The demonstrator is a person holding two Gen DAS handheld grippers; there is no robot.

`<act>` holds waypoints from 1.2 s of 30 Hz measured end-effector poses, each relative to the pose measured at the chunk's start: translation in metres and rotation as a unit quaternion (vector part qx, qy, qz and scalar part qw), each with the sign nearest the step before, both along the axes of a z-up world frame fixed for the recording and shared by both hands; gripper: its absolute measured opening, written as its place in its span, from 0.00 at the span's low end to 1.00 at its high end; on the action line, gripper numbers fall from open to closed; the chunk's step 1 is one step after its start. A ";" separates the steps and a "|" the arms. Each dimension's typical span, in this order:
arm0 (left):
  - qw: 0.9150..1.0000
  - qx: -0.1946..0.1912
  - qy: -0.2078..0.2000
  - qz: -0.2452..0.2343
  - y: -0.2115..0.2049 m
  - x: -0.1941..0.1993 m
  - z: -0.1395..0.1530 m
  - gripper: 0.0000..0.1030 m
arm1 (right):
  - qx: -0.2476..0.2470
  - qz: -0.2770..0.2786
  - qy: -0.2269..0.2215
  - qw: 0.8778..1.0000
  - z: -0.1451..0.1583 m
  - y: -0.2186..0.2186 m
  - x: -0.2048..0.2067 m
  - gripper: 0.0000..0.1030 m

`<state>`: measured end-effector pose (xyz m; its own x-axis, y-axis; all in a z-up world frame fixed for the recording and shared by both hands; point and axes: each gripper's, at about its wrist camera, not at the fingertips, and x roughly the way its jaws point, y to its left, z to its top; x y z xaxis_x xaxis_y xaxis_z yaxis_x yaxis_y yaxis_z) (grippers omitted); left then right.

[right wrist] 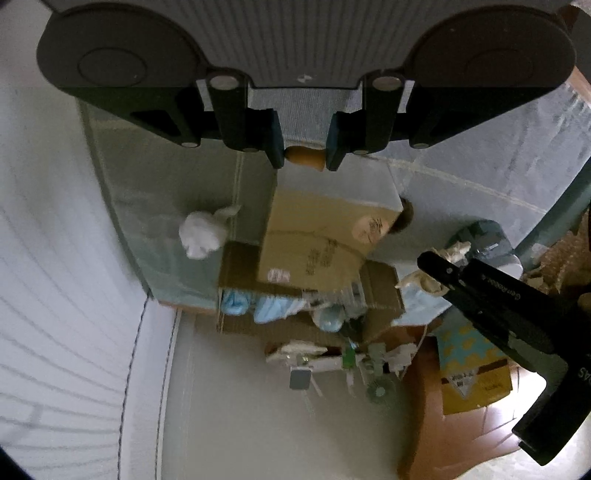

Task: Organize soft objects
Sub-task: 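Drop the beige cloth into the box with the left tool while the right tool grasps the orange piece, then carry the orange piece into the box with the right tool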

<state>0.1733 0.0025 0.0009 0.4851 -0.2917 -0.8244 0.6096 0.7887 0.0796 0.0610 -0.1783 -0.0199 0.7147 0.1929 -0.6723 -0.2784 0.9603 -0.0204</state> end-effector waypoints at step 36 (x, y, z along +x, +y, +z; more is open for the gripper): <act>0.982 -0.084 -0.113 0.130 -0.001 0.023 0.030 0.97 | 0.001 0.014 -0.057 0.998 0.037 -0.002 0.018 0.28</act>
